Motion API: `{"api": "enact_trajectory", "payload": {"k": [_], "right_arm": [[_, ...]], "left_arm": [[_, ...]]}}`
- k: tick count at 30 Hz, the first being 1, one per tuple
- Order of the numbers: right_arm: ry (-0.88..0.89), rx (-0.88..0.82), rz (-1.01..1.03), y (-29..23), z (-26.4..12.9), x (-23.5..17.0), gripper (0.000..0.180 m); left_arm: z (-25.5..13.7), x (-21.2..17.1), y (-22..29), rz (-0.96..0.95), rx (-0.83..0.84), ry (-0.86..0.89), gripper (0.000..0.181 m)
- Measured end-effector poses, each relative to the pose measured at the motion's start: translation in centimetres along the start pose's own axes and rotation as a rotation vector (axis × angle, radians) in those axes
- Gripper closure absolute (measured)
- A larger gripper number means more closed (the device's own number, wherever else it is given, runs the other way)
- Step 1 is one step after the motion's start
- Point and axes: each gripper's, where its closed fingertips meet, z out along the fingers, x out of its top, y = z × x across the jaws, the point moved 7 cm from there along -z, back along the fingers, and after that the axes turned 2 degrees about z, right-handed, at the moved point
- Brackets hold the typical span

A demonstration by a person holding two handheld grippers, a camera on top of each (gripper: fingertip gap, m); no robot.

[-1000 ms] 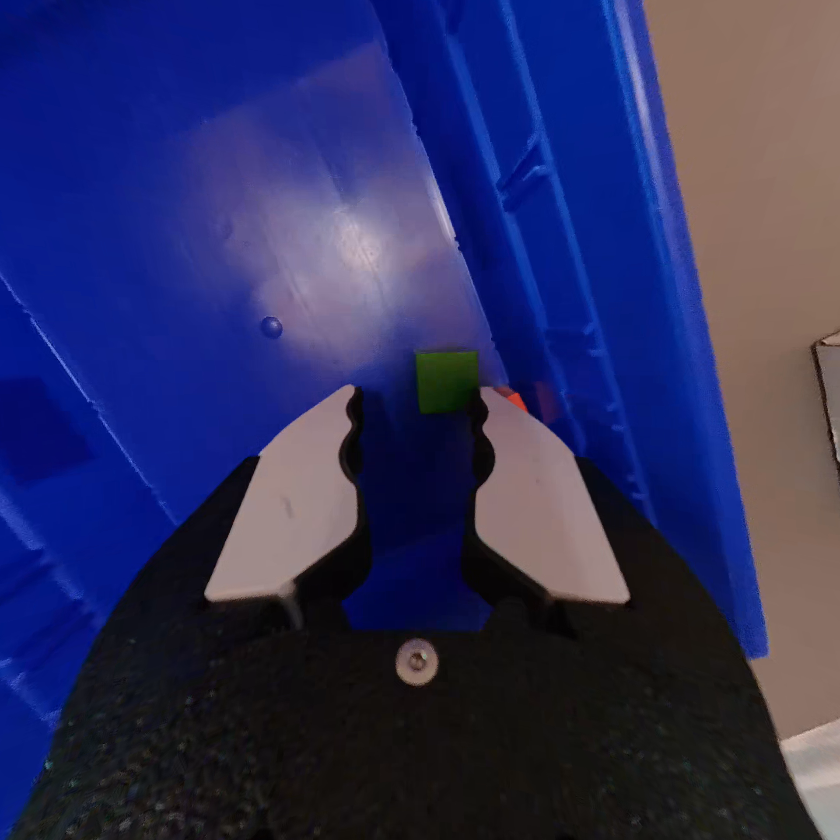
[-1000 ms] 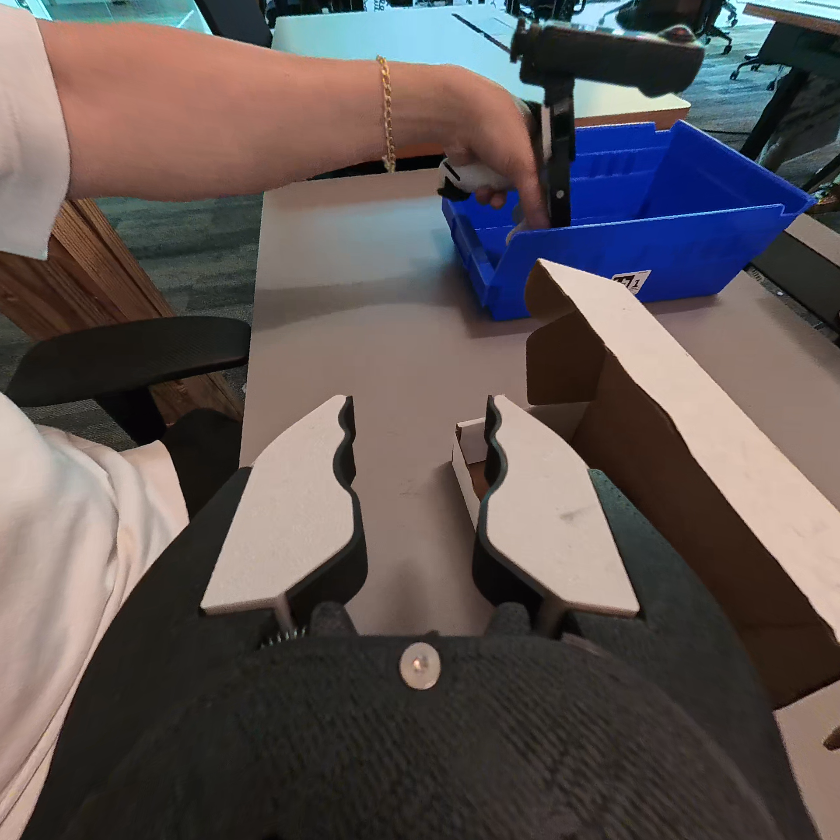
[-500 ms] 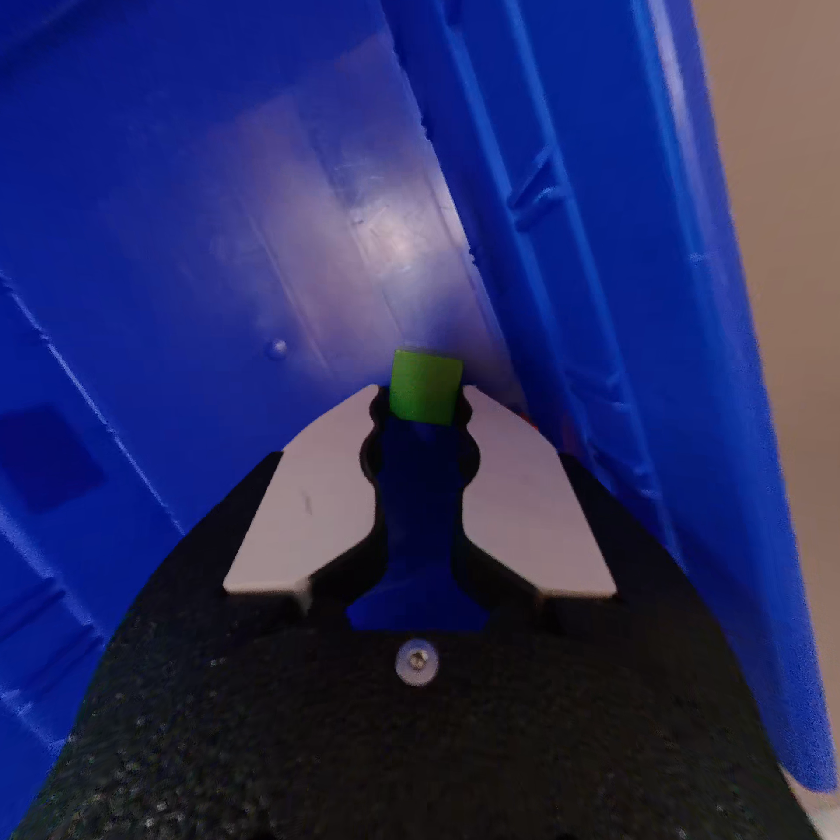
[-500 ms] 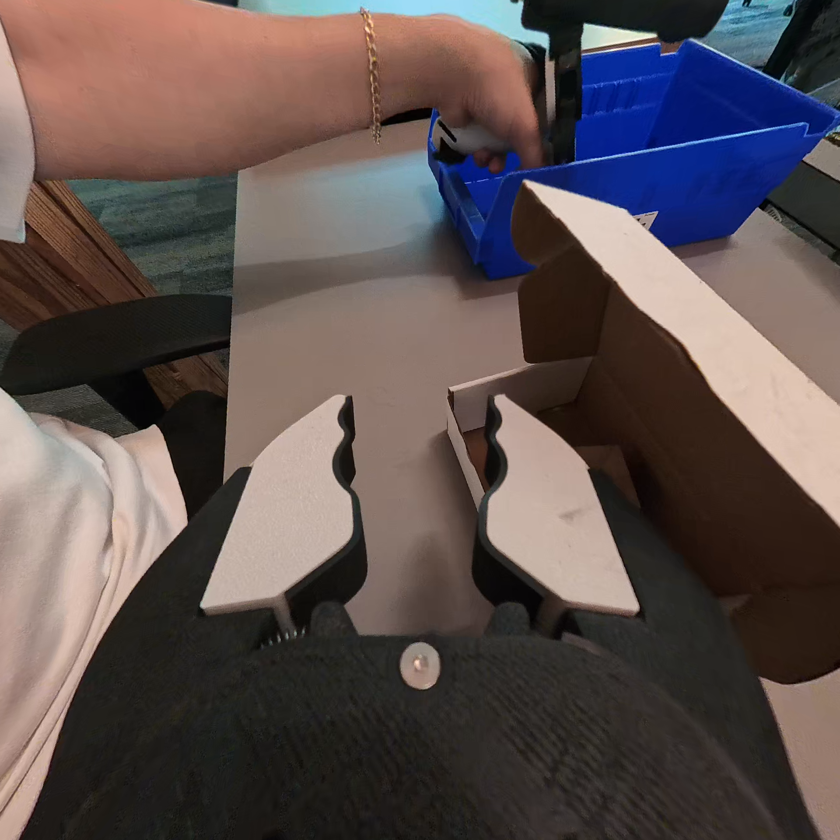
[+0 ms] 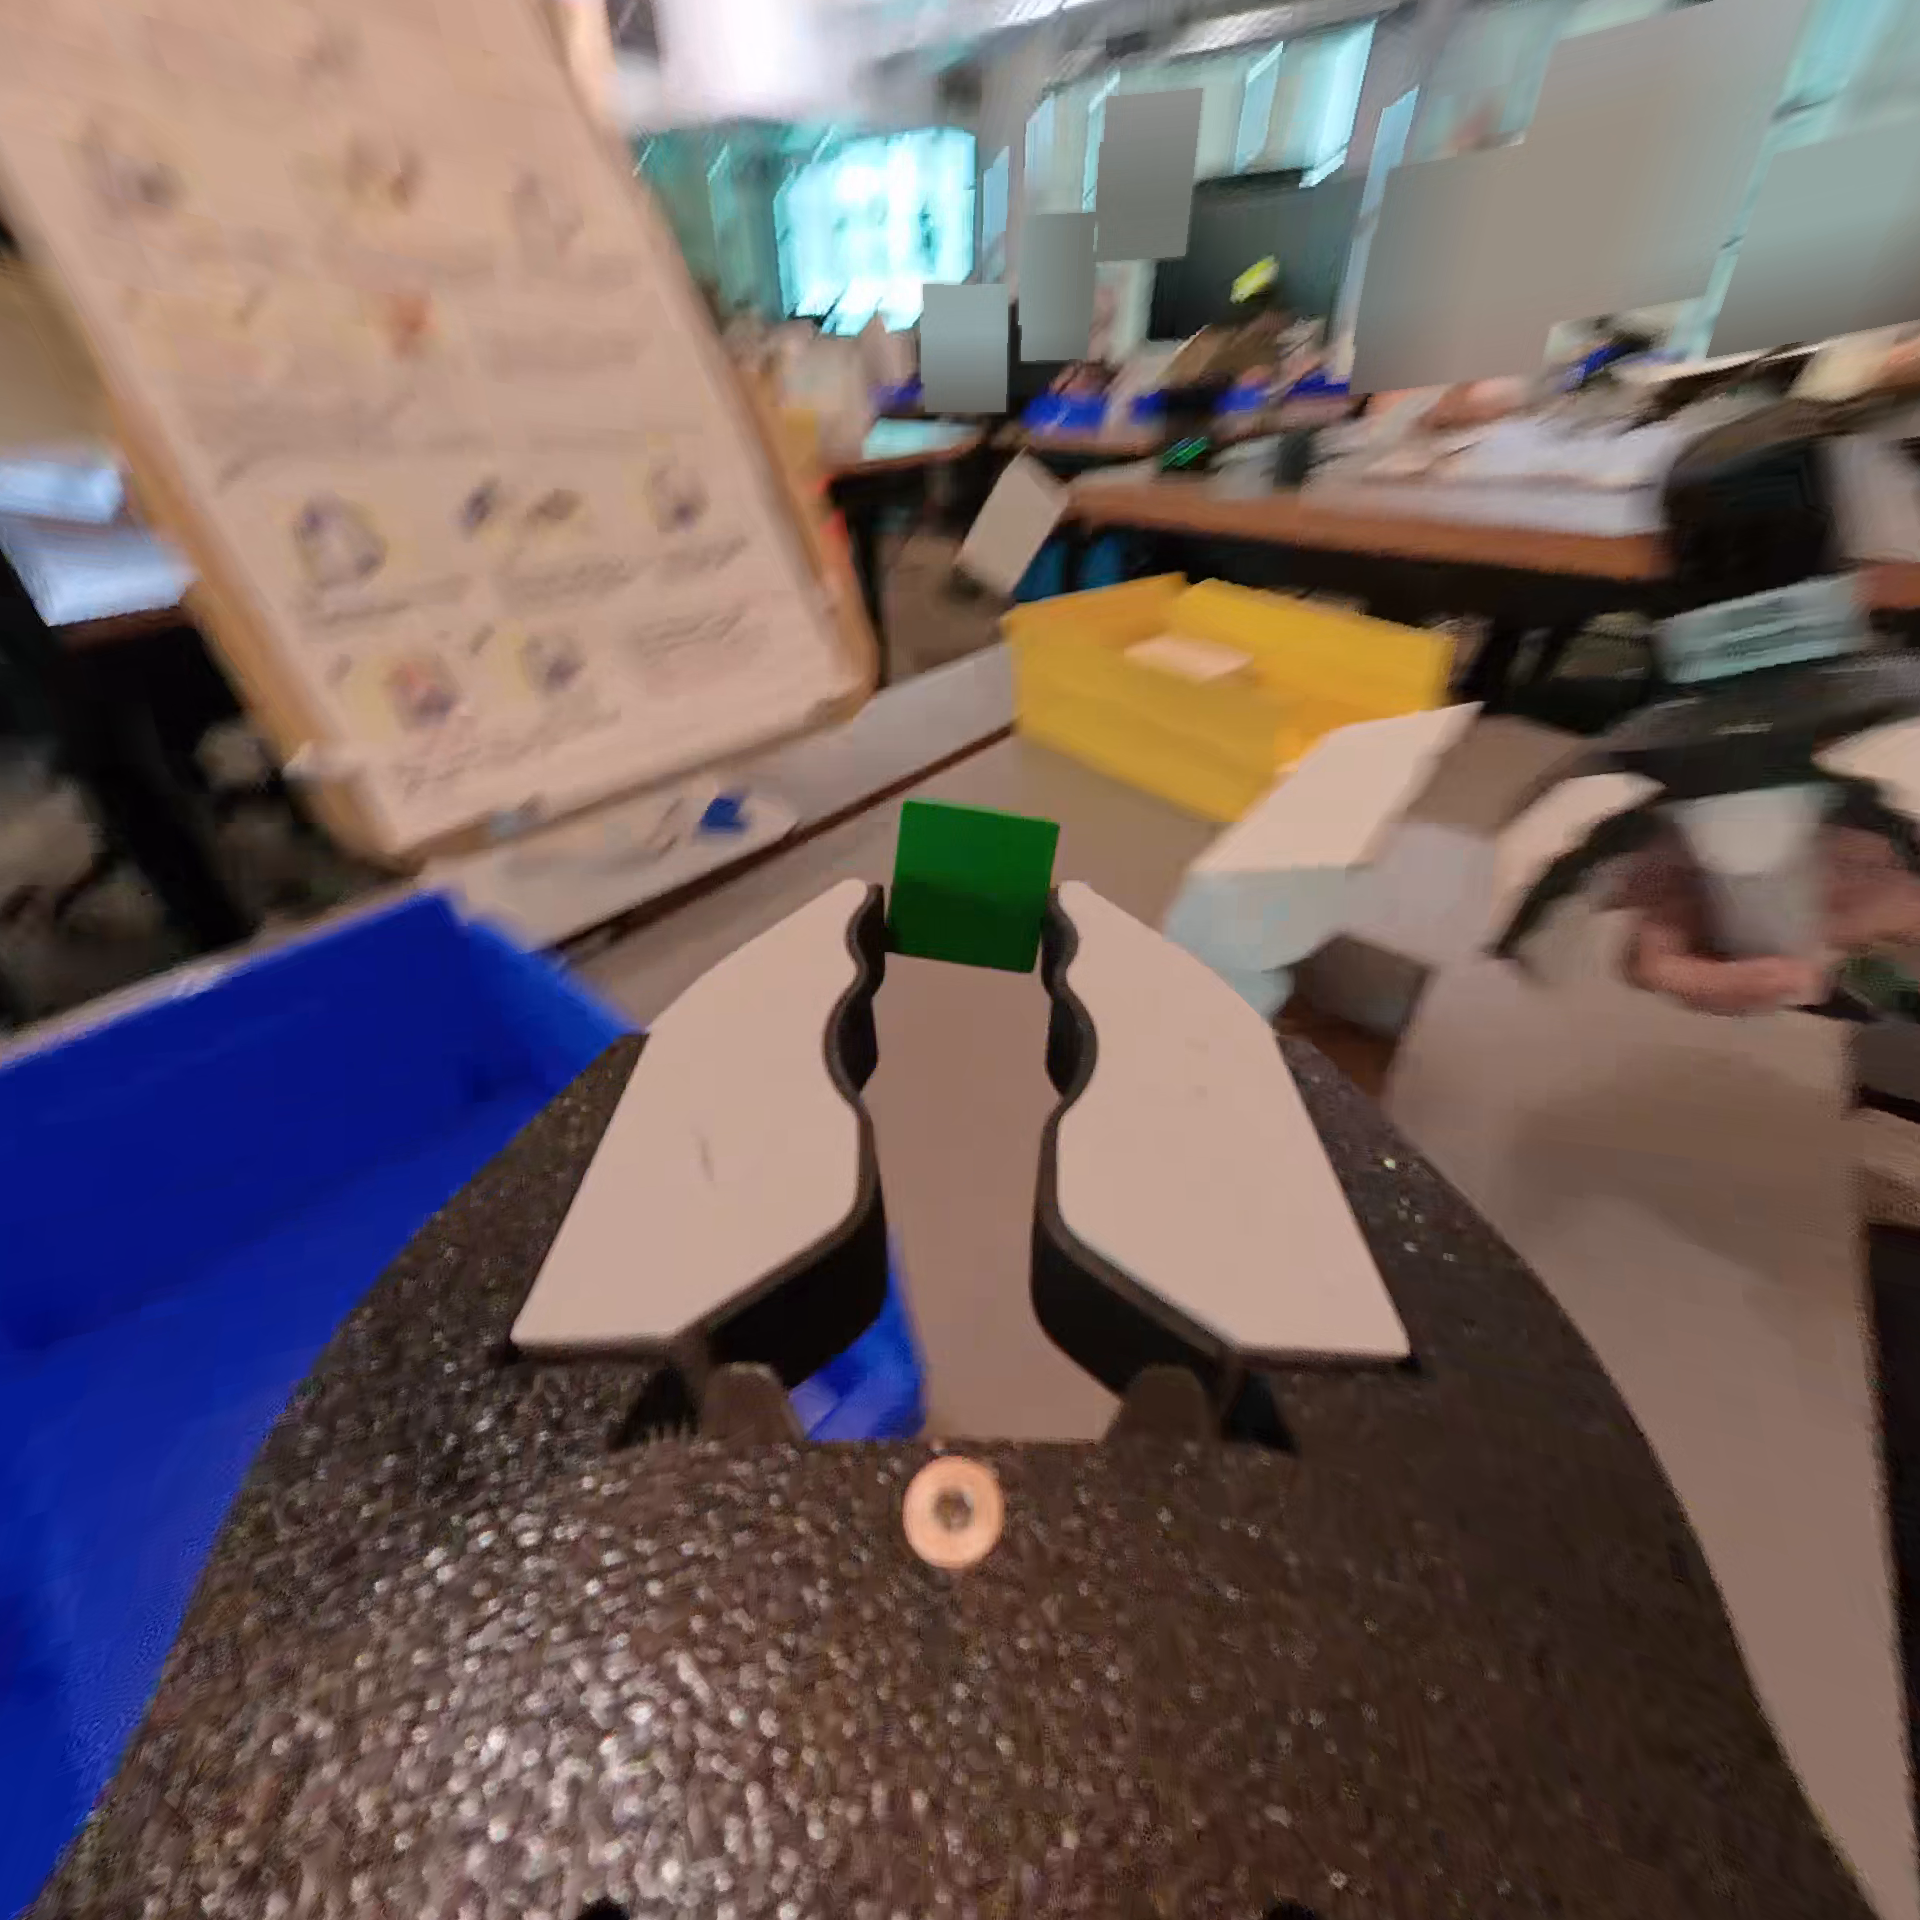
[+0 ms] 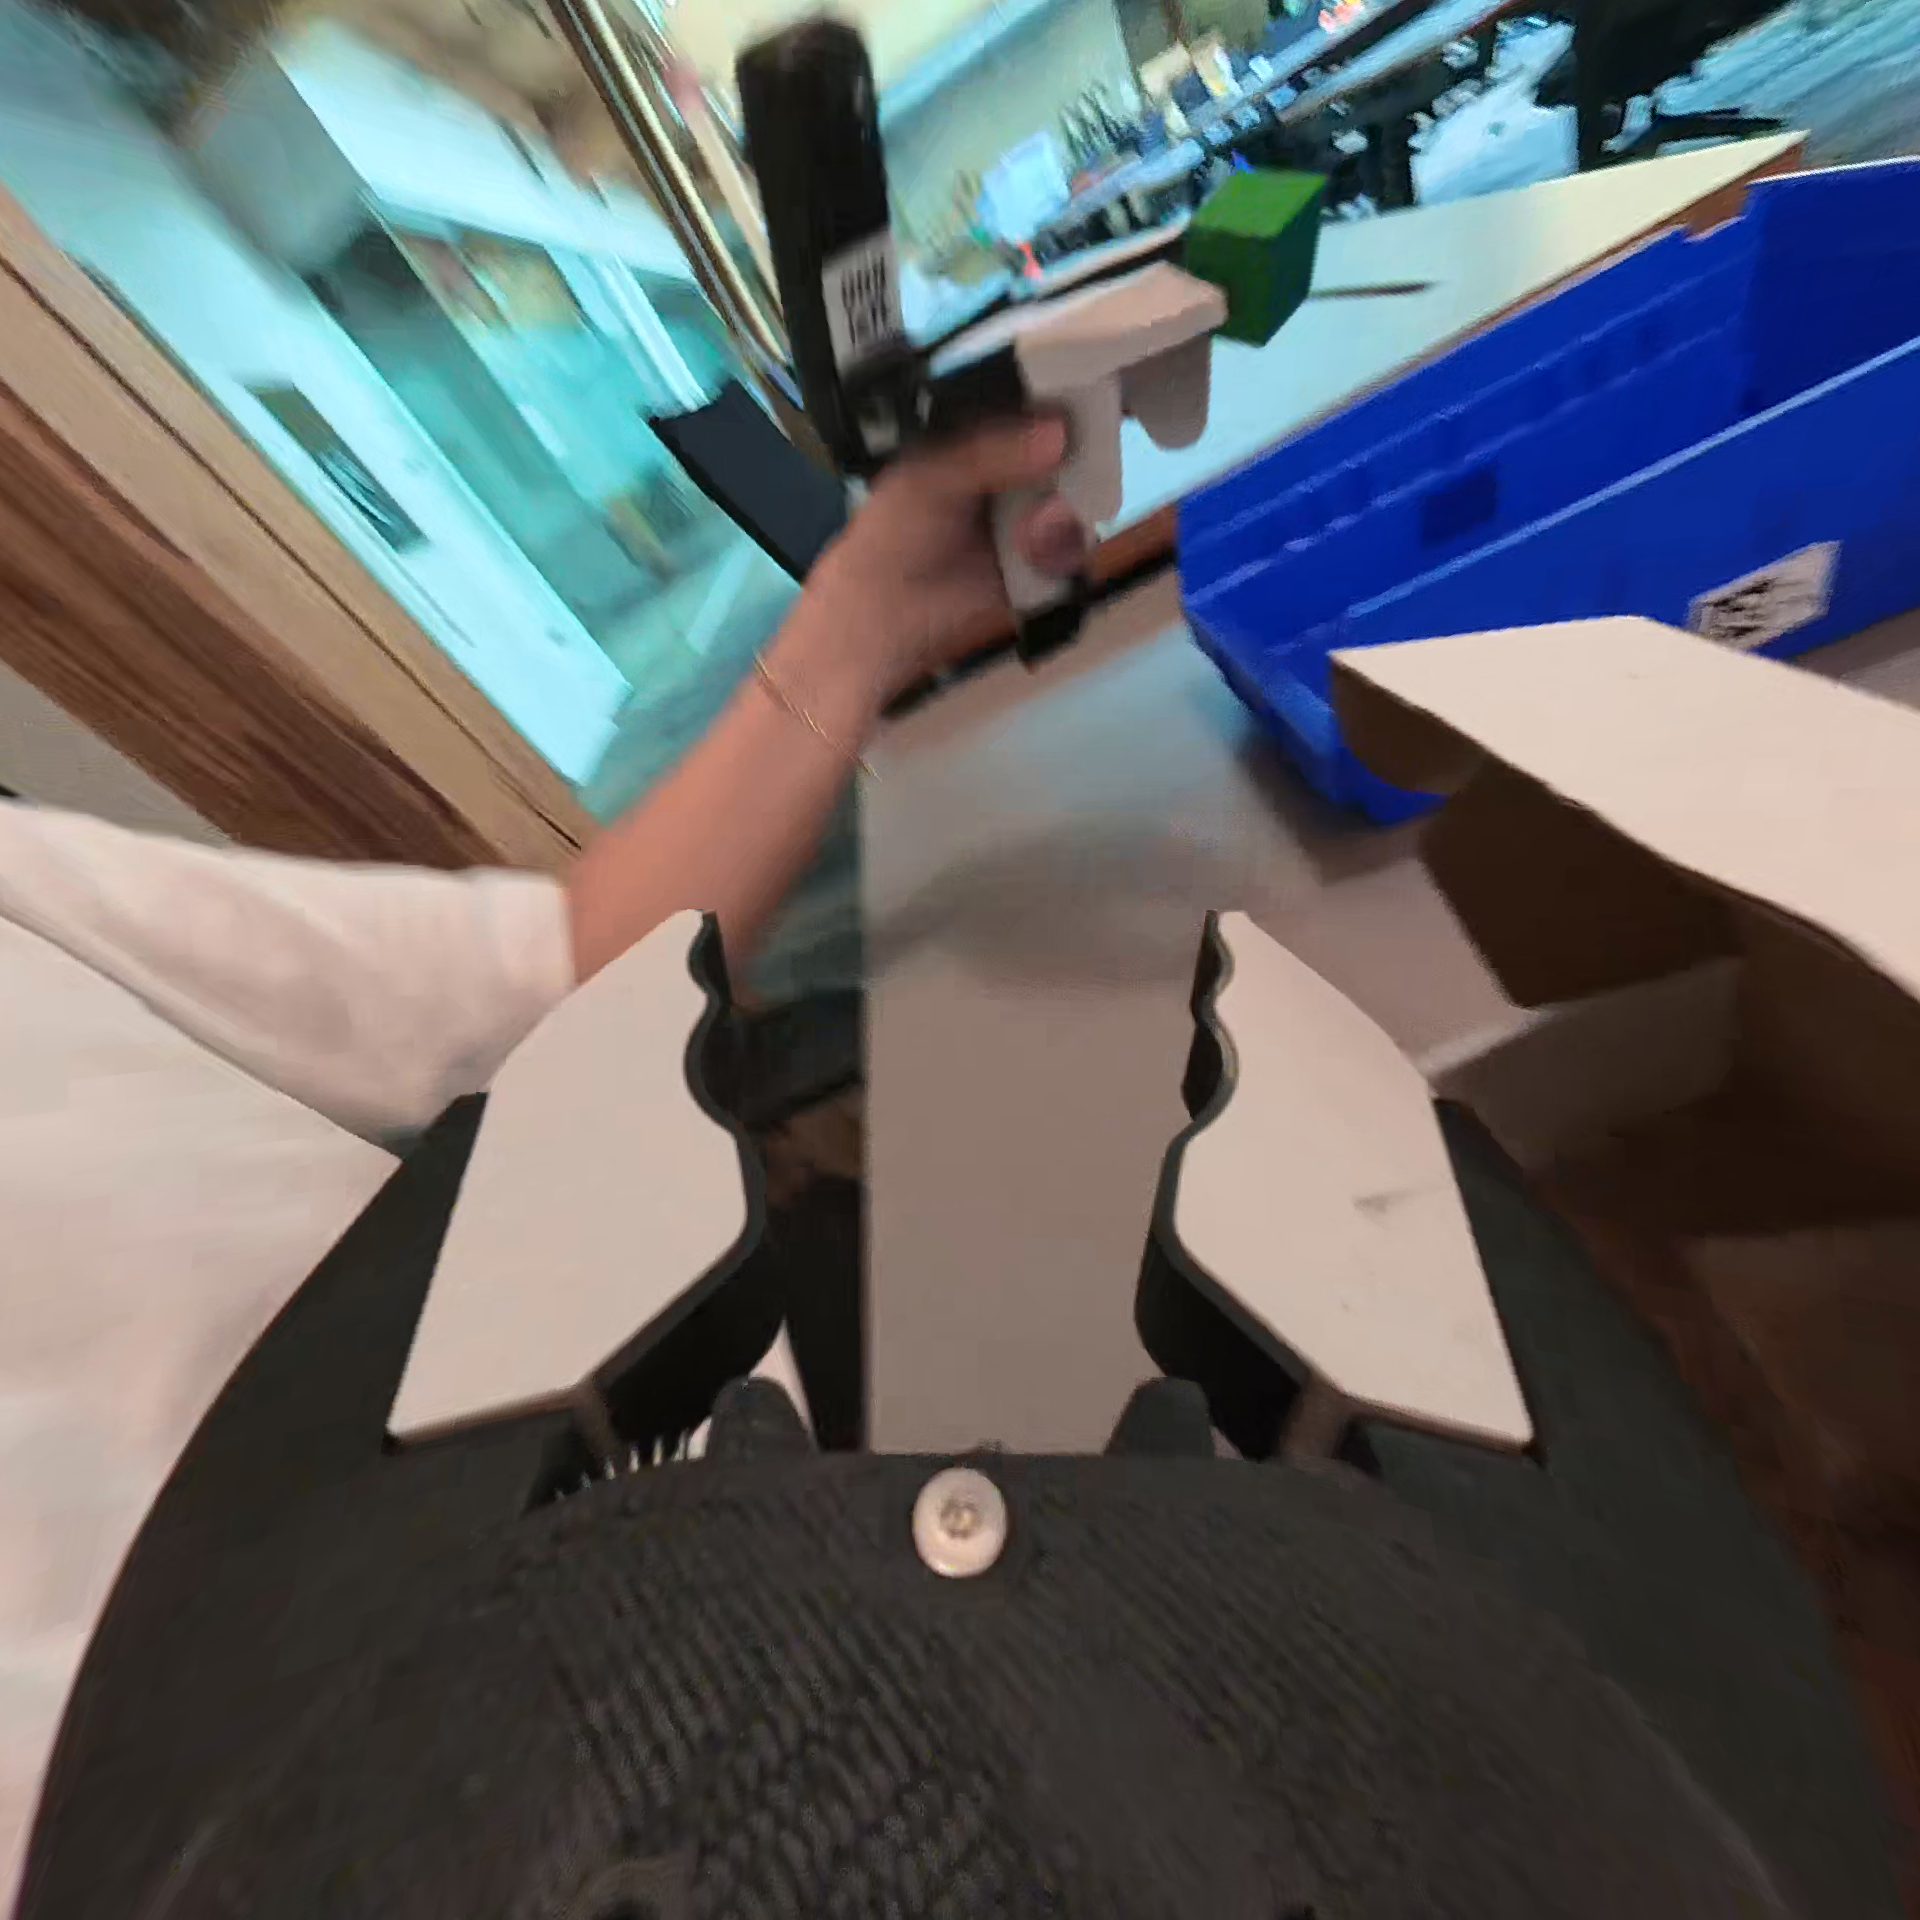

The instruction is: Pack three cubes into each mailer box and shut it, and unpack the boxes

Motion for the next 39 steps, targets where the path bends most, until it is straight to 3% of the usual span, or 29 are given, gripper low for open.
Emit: {"api": "enact_trajectory", "payload": {"k": [7, 13, 18, 22, 25, 29, 31, 39], "right_arm": [[0.18, 0.343, 0.442, -1.4, 2.5, 0.1, 0.096], [0.198, 0.476, 0.543, -2.5, 3.2, 0.0, 0.111], [0.205, 0.494, 0.528, -2.2, 3.0, 0.0, 0.149], [0.179, 0.435, 0.526, -1.2, 2.6, 0.1, 0.151], [0.085, 0.189, 0.376, 0.1, 1.0, 0.3, 0.151], [-0.147, -0.473, 0.012, 4.0, -3.0, -0.1, 0.151], [-0.263, -0.707, -0.125, 5.5, -4.3, -0.5, 0.151], [-0.519, -1.033, -0.331, 8.9, -3.0, -3.7, 0.15]], "left_arm": [[0.8, 0.9, 12.5, 0.286, -0.487, 0.267, 0.153], [2.4, -0.4, 14.9, 0.304, -0.568, 0.27, 0.153], [3.2, -1.3, 14.8, 0.332, -0.532, 0.226, 0.152], [3.6, -1.6, 14.7, 0.312, -0.474, 0.163, 0.14], [3.5, -1.1, 13.8, 0.335, -0.323, 0.15, 0.132], [3.7, -2.2, 11.3, 0.419, -0.057, -0.093, 0.15], [3.8, -3.1, 10.3, 0.412, 0.023, -0.216, 0.15], [2.8, -4.2, 7.0, 0.184, 0.188, -0.322, 0.15]]}}
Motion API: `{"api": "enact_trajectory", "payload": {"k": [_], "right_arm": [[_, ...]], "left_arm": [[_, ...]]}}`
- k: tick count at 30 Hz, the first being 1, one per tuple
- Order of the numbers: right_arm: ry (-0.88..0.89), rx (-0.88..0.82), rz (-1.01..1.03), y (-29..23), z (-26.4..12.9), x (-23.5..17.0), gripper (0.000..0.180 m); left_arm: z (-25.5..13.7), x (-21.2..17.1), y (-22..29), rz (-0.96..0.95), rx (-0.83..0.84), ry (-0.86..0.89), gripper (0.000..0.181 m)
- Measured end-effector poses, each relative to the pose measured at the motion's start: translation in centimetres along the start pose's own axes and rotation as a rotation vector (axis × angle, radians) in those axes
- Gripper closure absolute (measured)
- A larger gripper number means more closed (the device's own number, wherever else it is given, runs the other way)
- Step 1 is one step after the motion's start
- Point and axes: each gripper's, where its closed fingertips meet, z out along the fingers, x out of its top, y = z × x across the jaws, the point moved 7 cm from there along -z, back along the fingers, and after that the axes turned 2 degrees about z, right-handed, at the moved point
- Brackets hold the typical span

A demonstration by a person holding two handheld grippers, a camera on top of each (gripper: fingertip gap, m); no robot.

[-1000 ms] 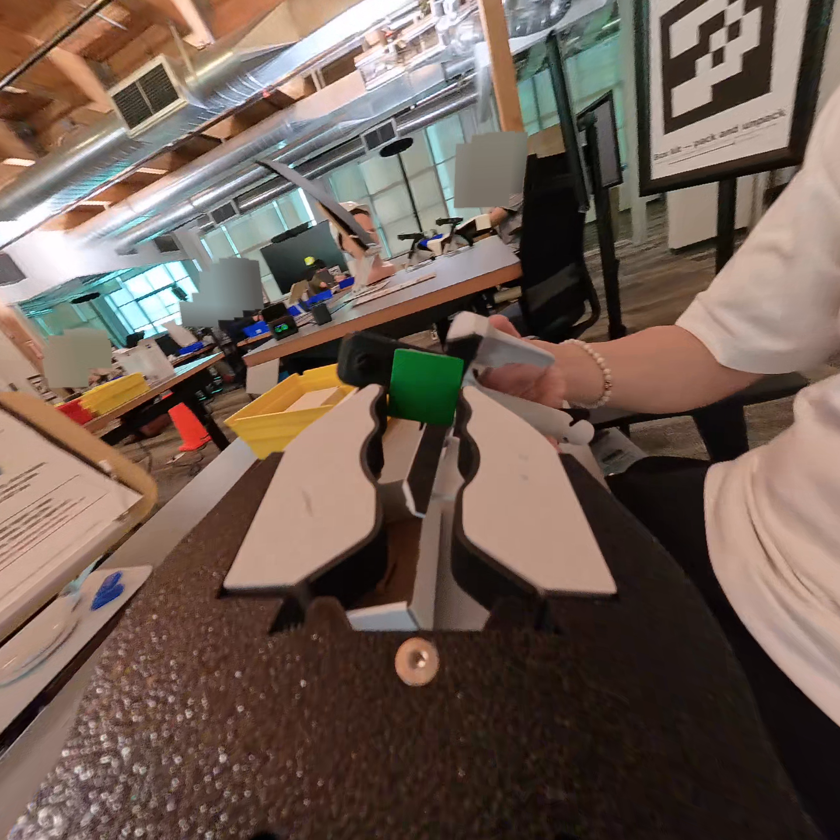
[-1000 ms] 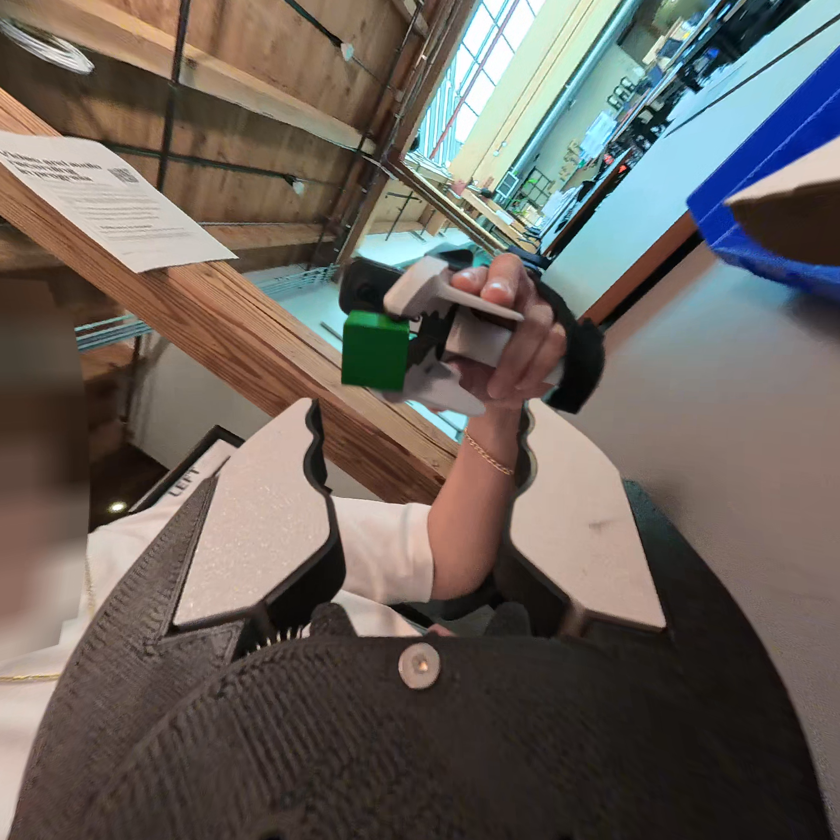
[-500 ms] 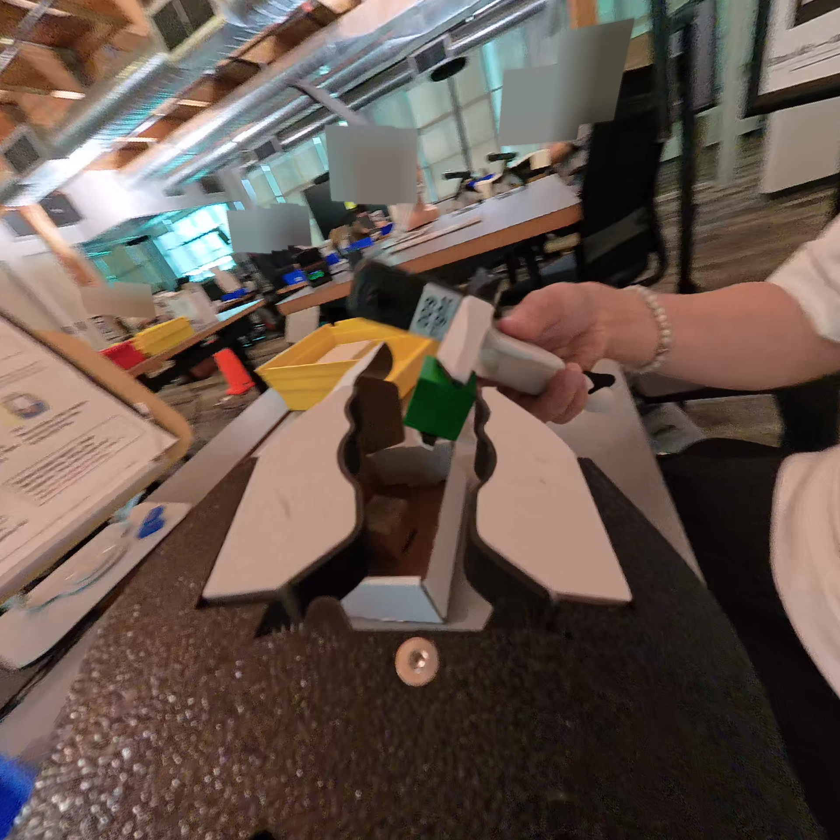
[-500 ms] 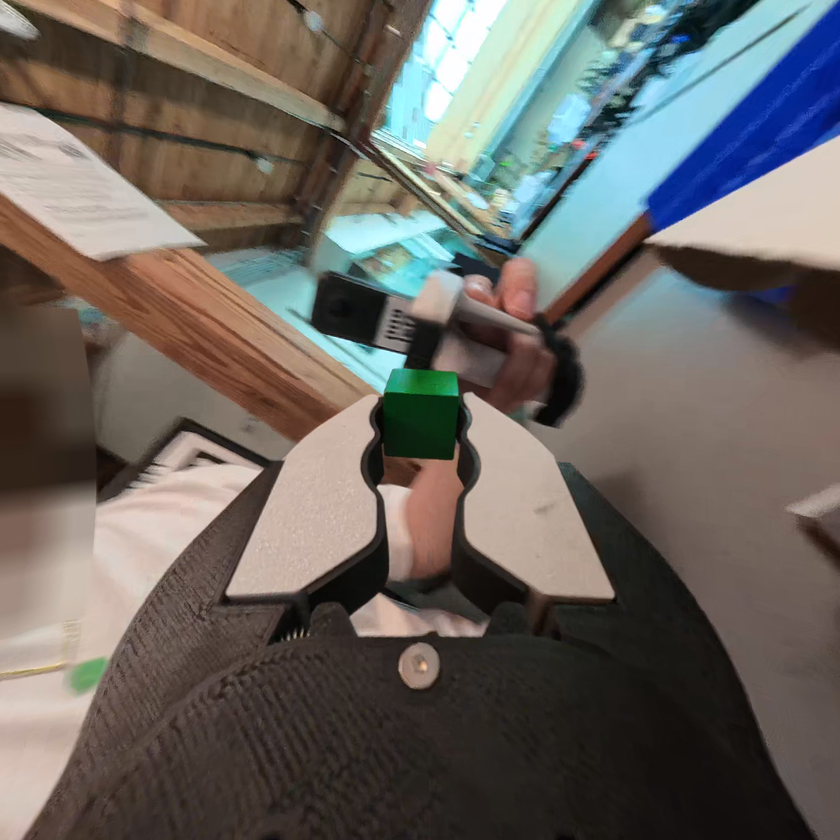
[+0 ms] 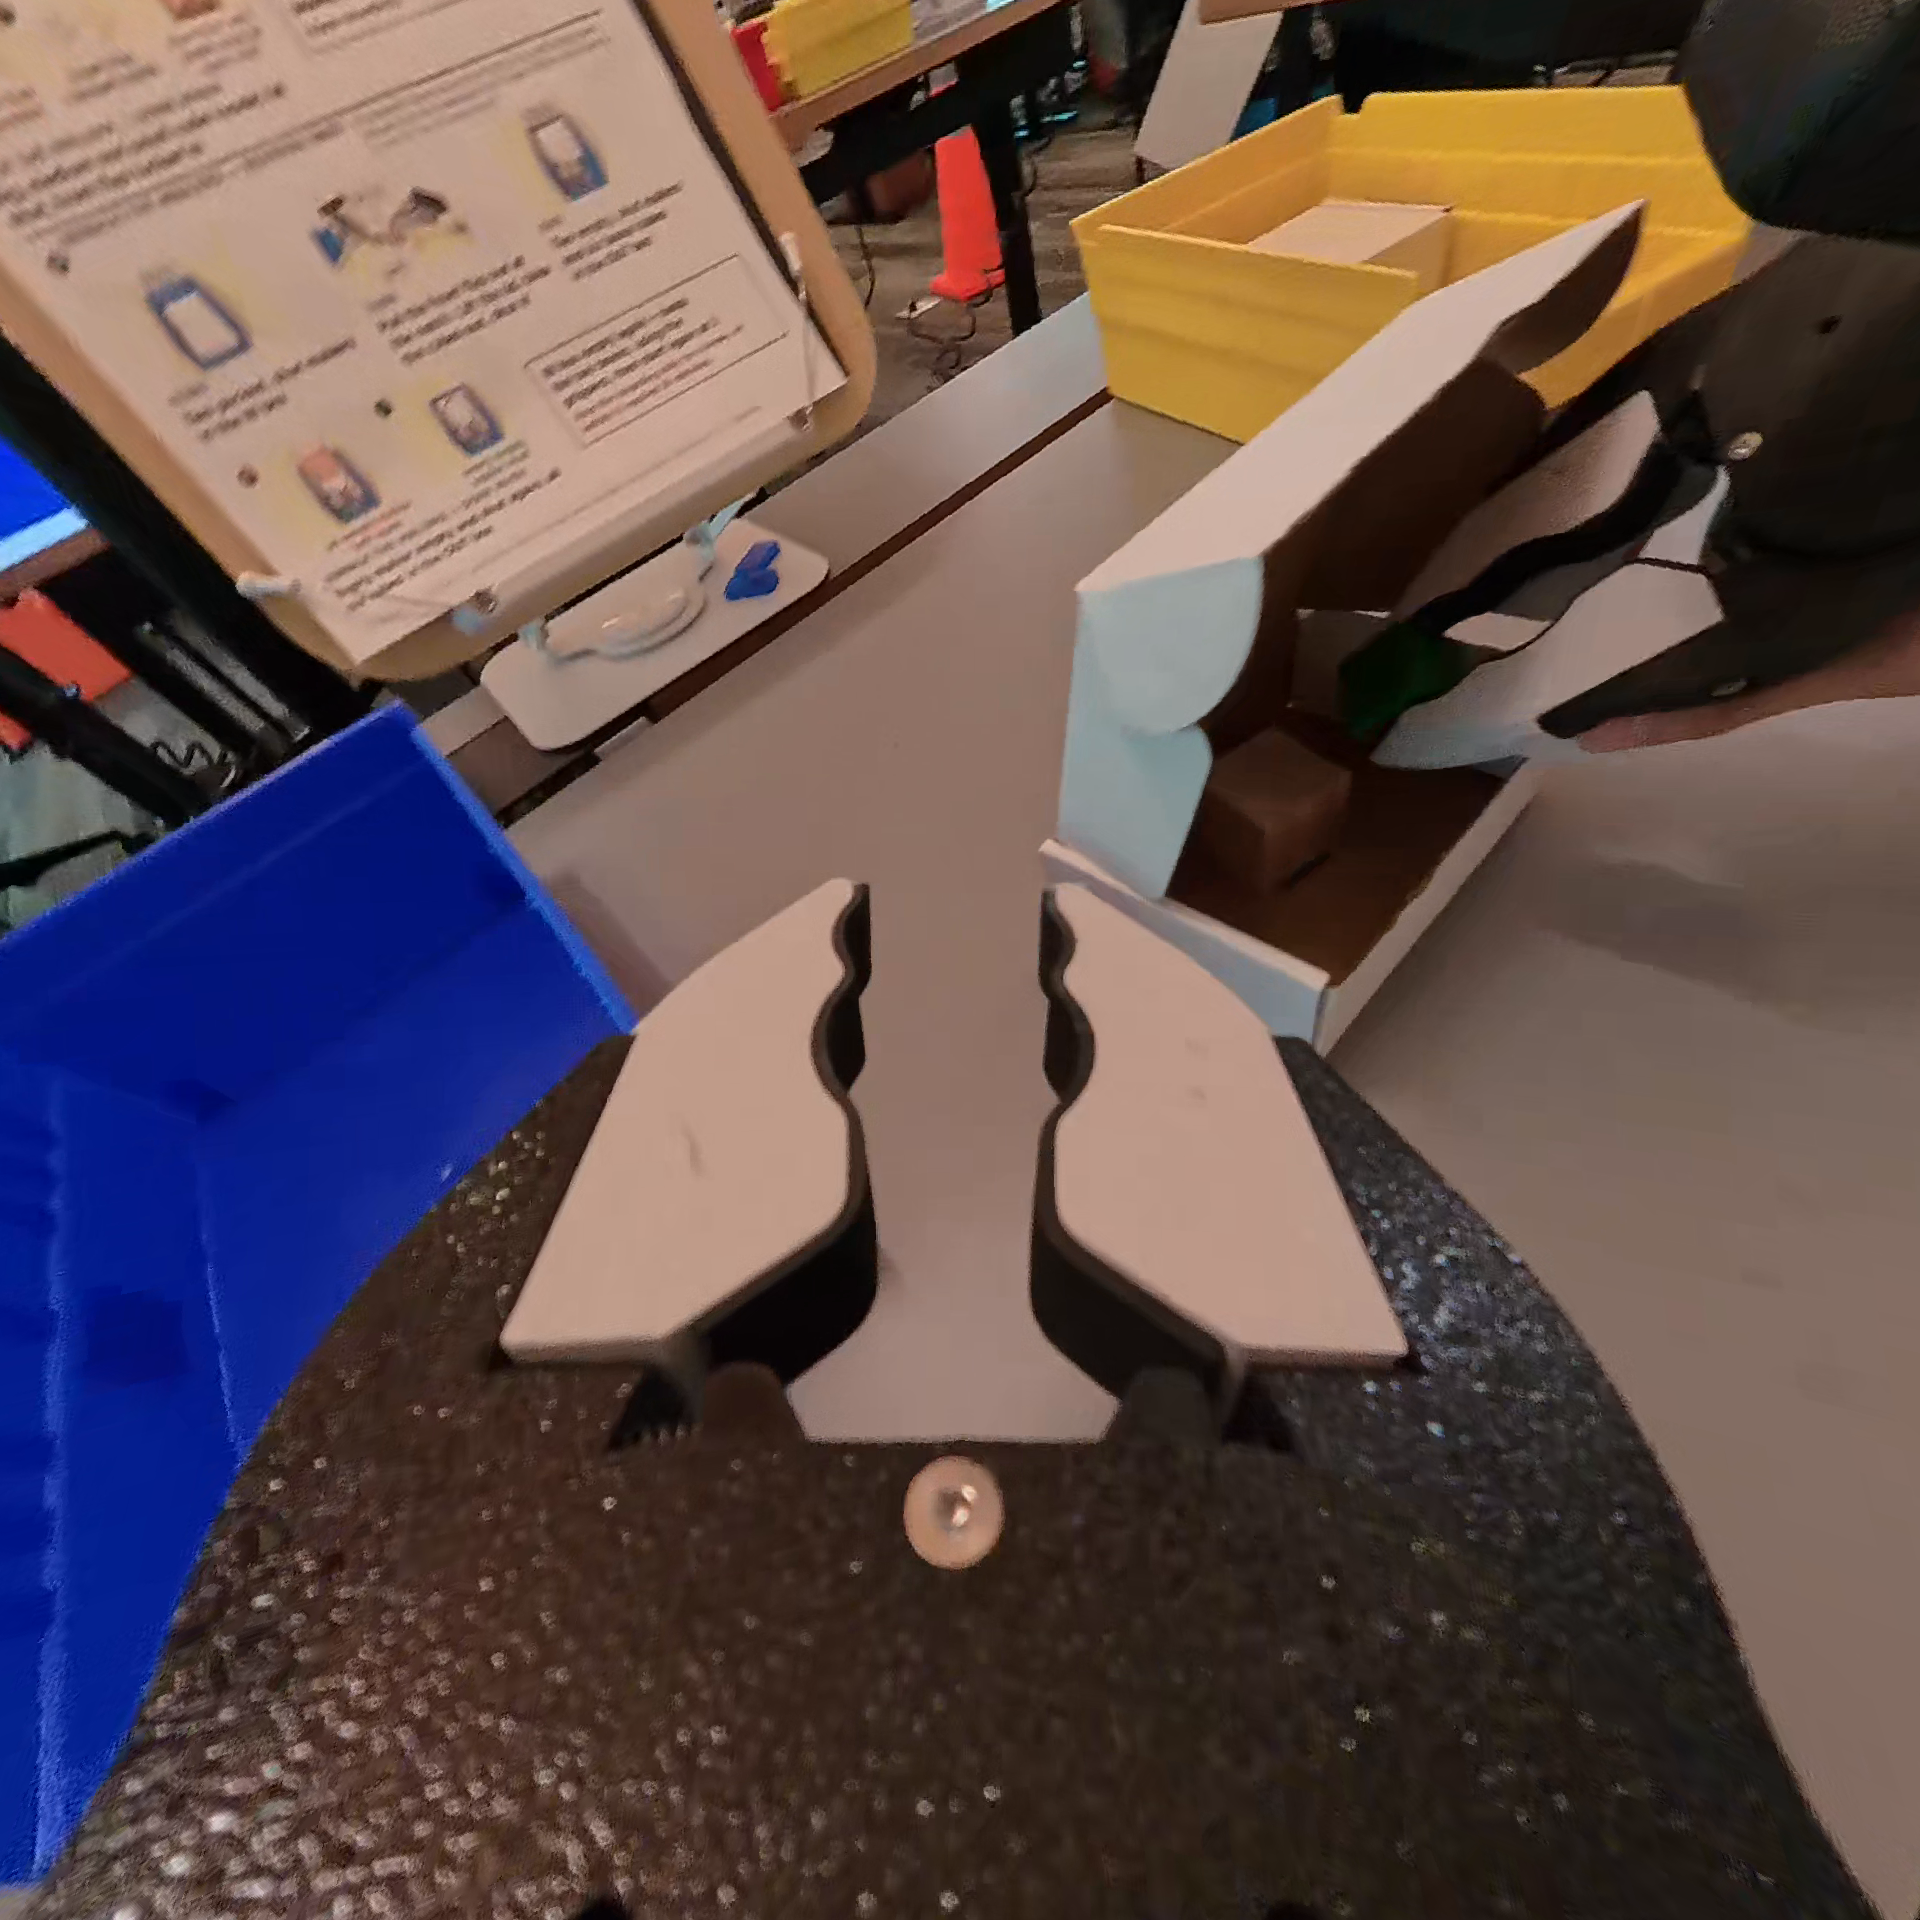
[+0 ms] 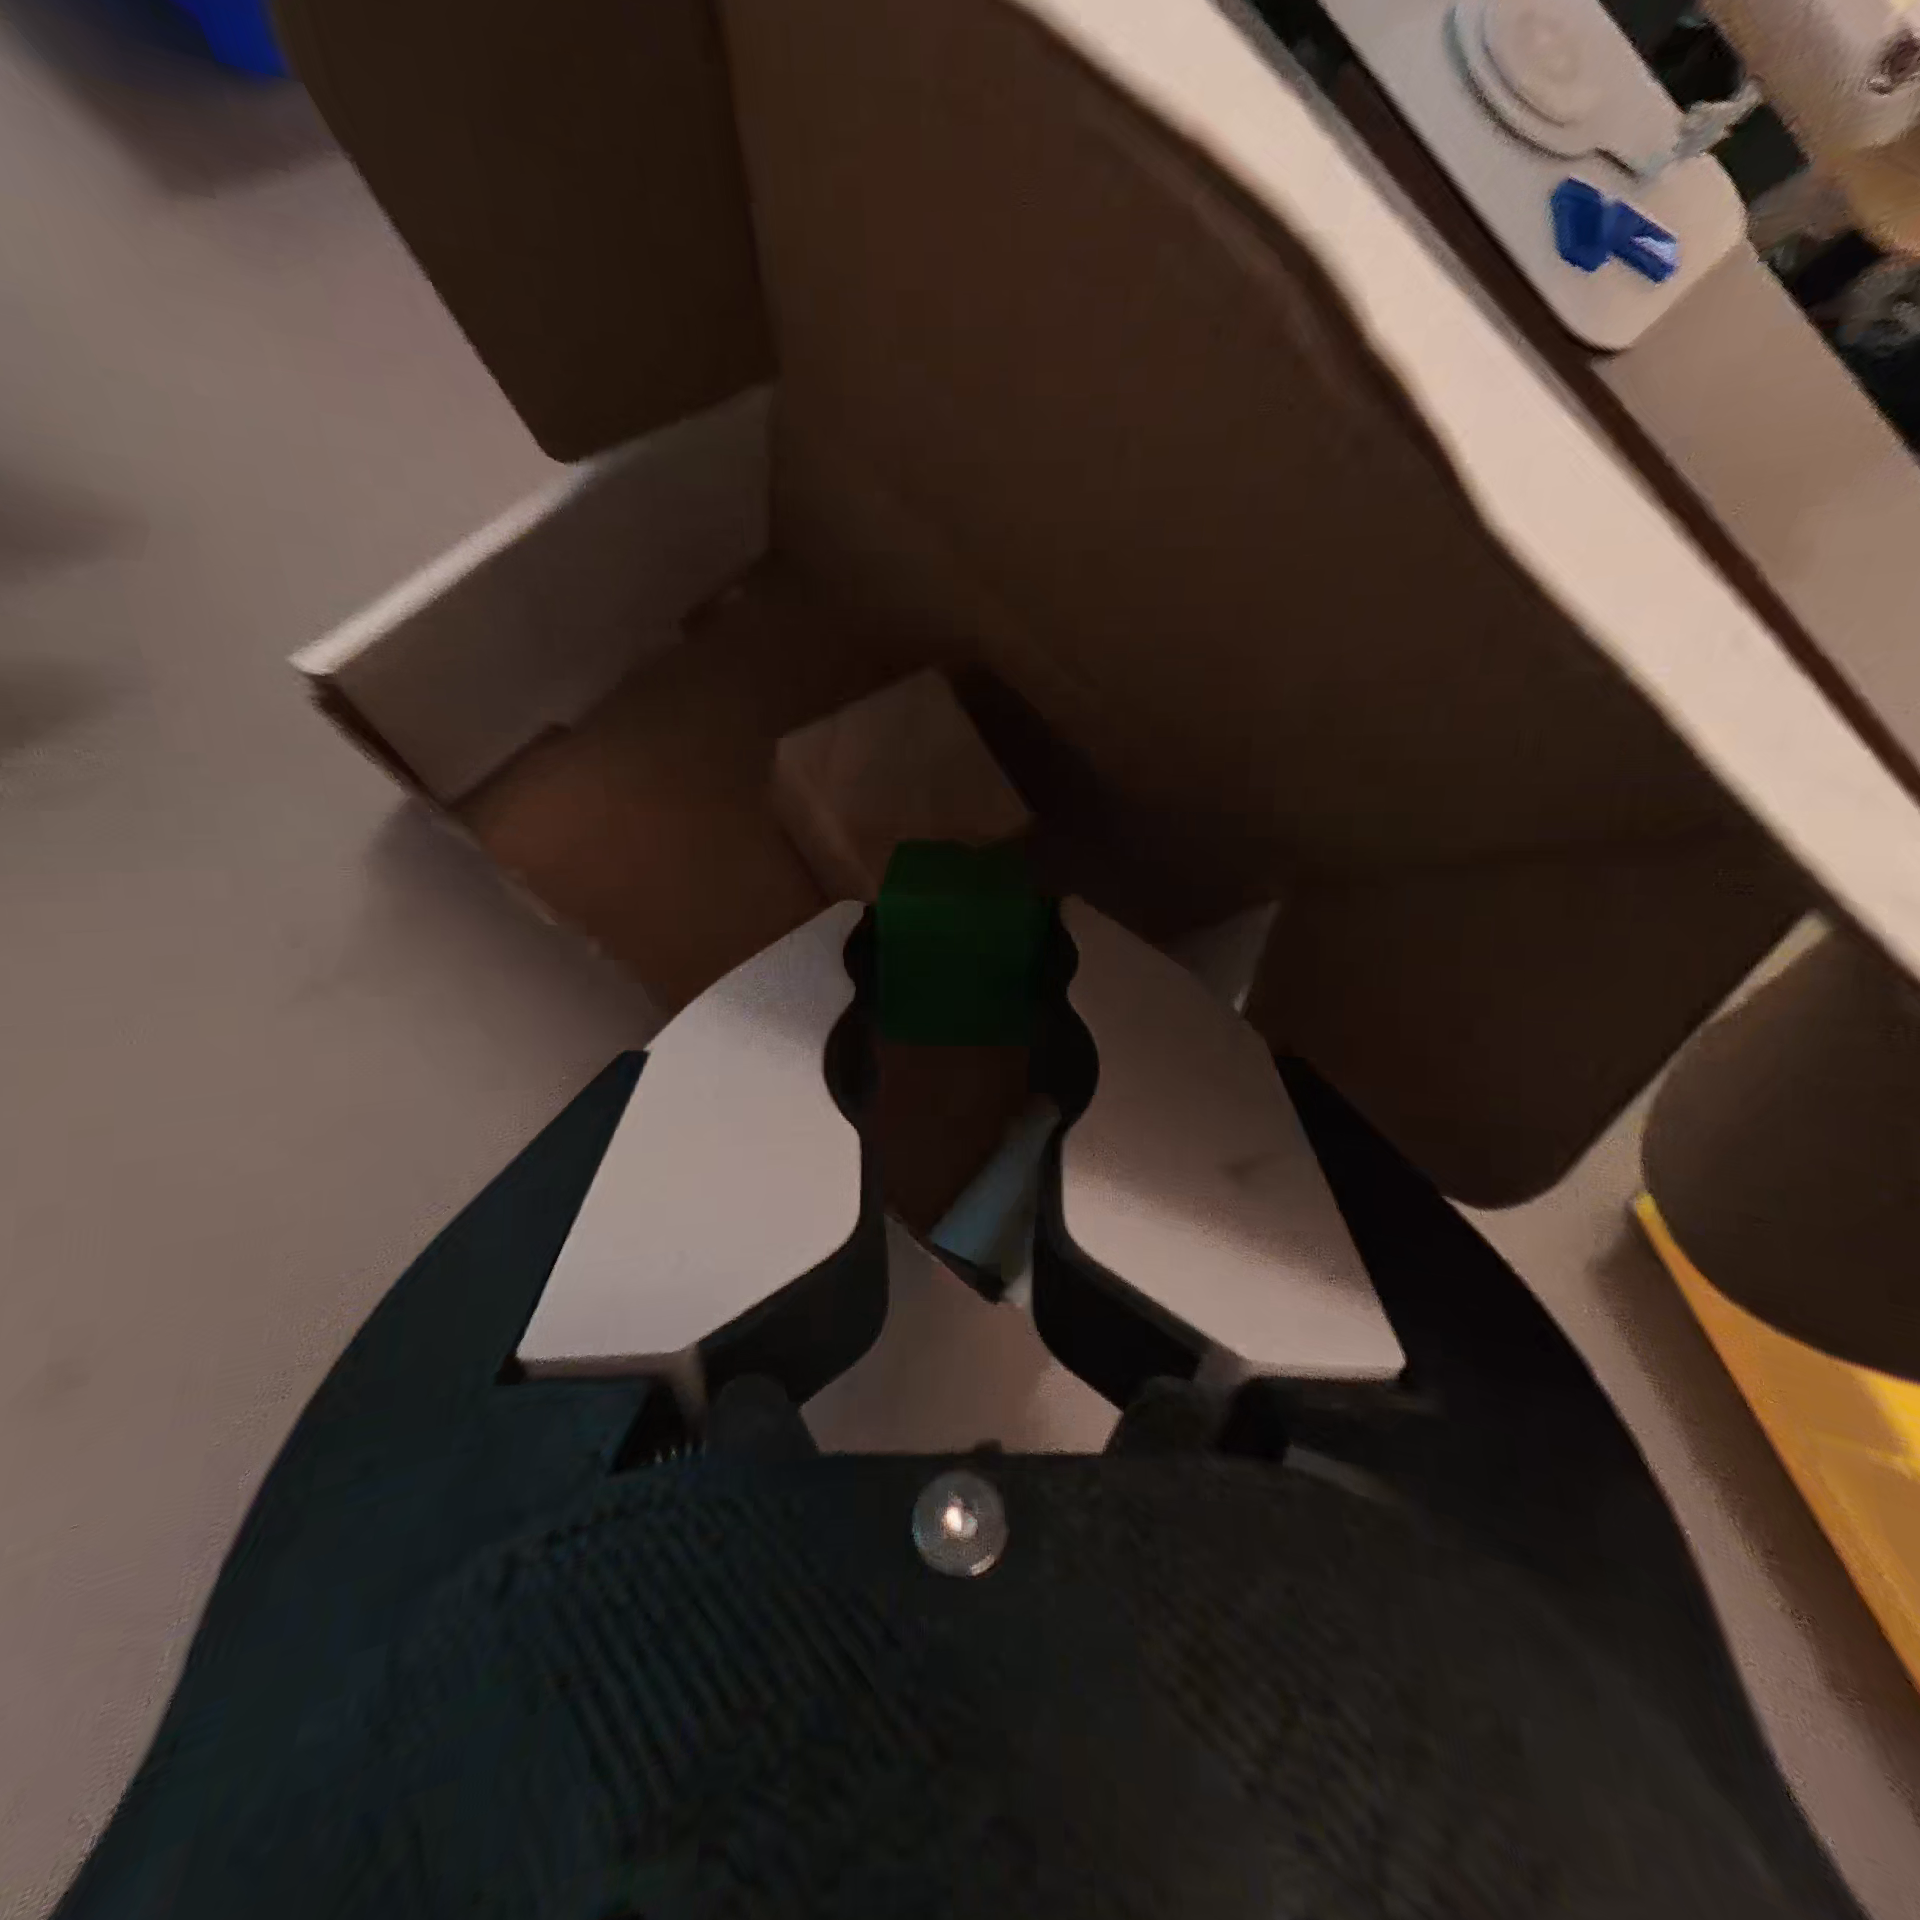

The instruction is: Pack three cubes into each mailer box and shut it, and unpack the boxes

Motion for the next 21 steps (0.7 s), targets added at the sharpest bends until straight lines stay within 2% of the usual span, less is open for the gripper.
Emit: {"api": "enact_trajectory", "payload": {"k": [2, 7, 9, 14, 16, 18, 21], "right_arm": [[-0.019, -0.031, -0.014, 0.3, 0.2, -0.2, 0.15], [-0.035, 0.029, 0.006, 0.1, 0.3, -0.5, 0.147], [-0.054, 0.001, -0.033, 0.0, 0.2, -0.6, 0.14], [-0.106, -0.027, -0.174, -0.6, -1.4, -0.4, 0.142], [-0.07, 0.015, -0.187, -1.2, -2.3, 0.1, 0.143], [-0.031, 0.106, -0.164, -1.9, -3.1, 0.7, 0.143], [0.031, 0.208, -0.162, -2.7, -4.3, 1.5, 0.143]], "left_arm": [[-0.4, -0.5, -0.9, -0.034, 0.028, -0.013, 0.151], [-1.3, -1.9, -3.0, -0.136, 0.103, -0.058, 0.151], [-1.9, -2.5, -4.1, -0.189, 0.161, -0.089, 0.151], [-3.4, -4.6, -7.7, -0.262, 0.305, -0.219, 0.15], [-2.8, -5.0, -9.0, -0.257, 0.253, -0.285, 0.147], [-1.1, -5.3, -10.1, -0.224, 0.123, -0.392, 0.142], [1.9, -5.5, -11.4, 0.015, -0.084, -0.541, 0.134]]}}
